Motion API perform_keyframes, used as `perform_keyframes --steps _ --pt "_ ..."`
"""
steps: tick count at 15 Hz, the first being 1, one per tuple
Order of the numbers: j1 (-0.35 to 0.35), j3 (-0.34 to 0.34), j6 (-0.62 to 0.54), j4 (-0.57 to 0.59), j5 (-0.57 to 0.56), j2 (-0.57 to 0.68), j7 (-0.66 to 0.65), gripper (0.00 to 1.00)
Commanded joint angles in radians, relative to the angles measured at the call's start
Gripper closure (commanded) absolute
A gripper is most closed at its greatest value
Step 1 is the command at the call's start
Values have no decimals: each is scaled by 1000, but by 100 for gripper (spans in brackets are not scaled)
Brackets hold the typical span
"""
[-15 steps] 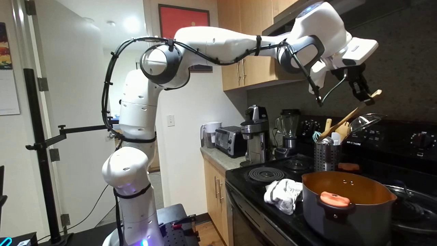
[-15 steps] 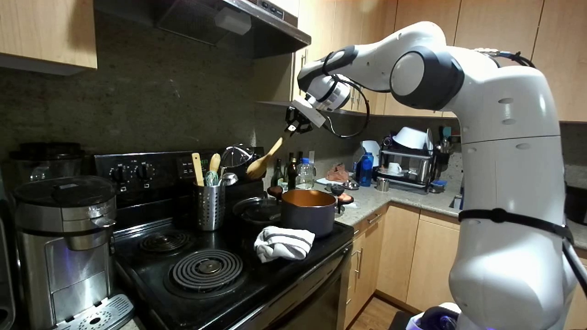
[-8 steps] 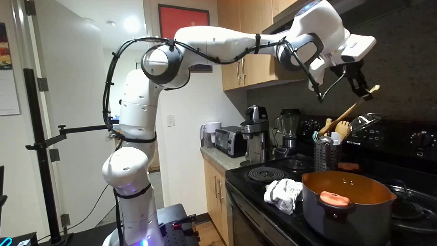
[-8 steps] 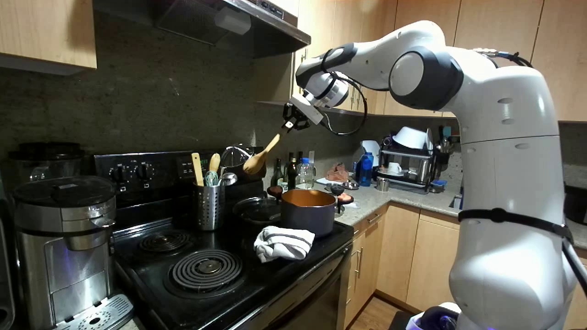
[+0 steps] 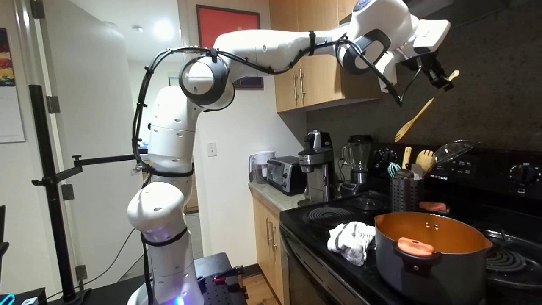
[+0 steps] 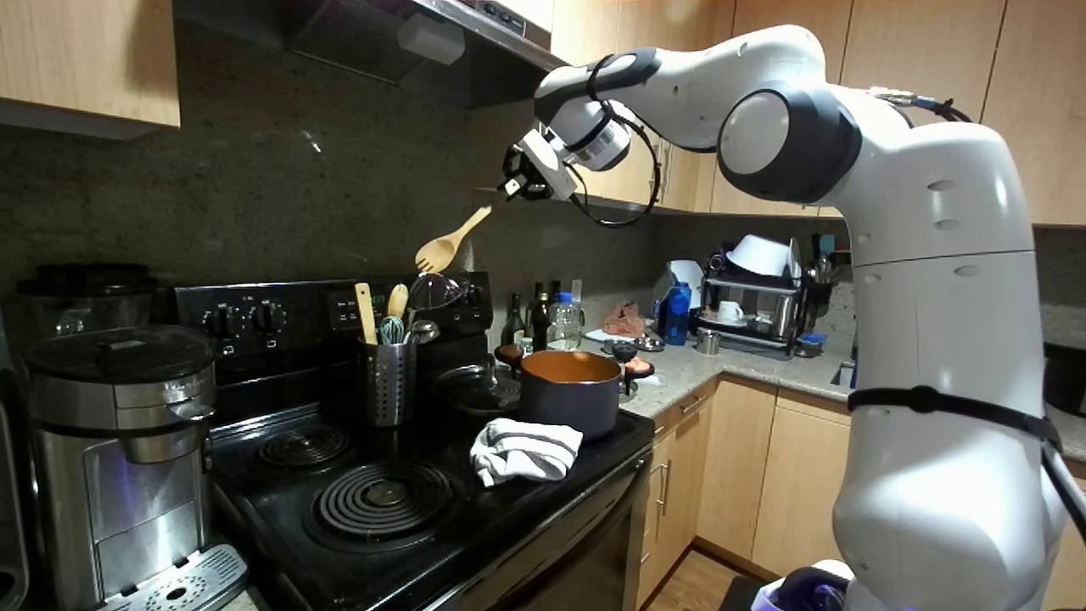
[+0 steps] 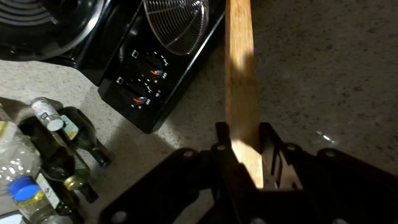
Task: Place the wooden spoon in the utensil holder
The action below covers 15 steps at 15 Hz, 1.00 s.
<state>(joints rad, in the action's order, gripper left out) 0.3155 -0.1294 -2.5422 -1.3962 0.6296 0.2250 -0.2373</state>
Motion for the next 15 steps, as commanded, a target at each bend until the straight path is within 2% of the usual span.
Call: perform_keyframes --steps 1,5,10,15 --pt "-4 47 -126 -4 79 10 134 93" --pt "-3 111 -216 -35 156 13 307 93" --pt "8 171 -264 -62 236 20 496 93" --pt "24 207 -317 -58 371 35 702 93"
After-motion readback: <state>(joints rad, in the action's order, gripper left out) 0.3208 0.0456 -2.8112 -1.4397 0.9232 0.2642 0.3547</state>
